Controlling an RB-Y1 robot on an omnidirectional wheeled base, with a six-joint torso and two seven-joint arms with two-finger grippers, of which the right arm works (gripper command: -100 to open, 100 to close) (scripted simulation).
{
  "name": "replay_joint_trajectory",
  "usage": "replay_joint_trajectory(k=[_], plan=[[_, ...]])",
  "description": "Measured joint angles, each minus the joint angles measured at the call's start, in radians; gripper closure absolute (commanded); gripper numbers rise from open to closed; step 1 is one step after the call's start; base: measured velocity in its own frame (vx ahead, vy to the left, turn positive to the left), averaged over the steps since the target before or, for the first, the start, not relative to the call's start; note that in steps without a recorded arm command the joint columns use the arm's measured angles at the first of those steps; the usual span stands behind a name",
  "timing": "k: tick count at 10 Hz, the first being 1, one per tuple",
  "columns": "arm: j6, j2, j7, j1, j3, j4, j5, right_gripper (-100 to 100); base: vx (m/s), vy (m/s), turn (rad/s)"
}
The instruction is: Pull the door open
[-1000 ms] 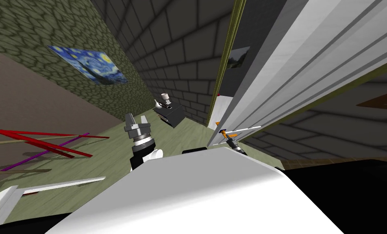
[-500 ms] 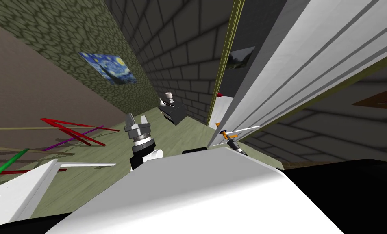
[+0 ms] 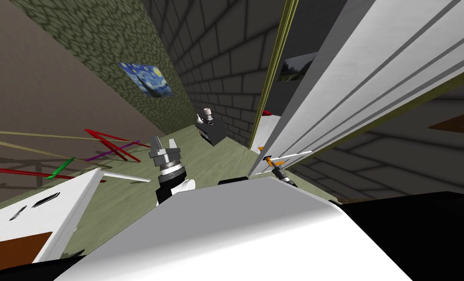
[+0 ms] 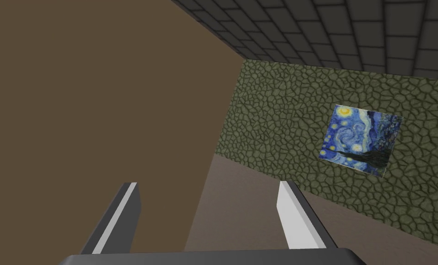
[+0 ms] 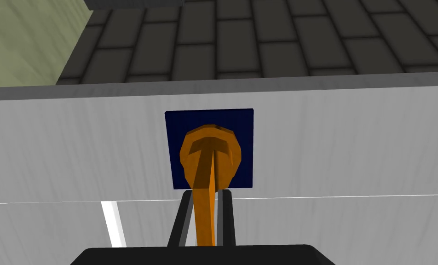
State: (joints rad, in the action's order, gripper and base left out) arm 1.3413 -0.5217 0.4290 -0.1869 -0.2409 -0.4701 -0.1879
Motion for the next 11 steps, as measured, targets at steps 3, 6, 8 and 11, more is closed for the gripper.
replay_joint_trajectory(k=[3,6,8,11], plan=[[0.001,-0.001,0.003,0.006,-0.004,0.011,0.001,100,-0.19,-0.073,0.16],[0.022,0.003,0.009,0.035,-0.009,0.057,0.003,100,-0.165,-0.052,0.095],[0.0,-0.003,0.005,0.012,-0.008,0.012,0.001,100,-0.115,-0.026,0.066],[0.003,-0.002,0.005,0.016,-0.01,0.018,0.001,100,-0.136,-0.051,0.138]])
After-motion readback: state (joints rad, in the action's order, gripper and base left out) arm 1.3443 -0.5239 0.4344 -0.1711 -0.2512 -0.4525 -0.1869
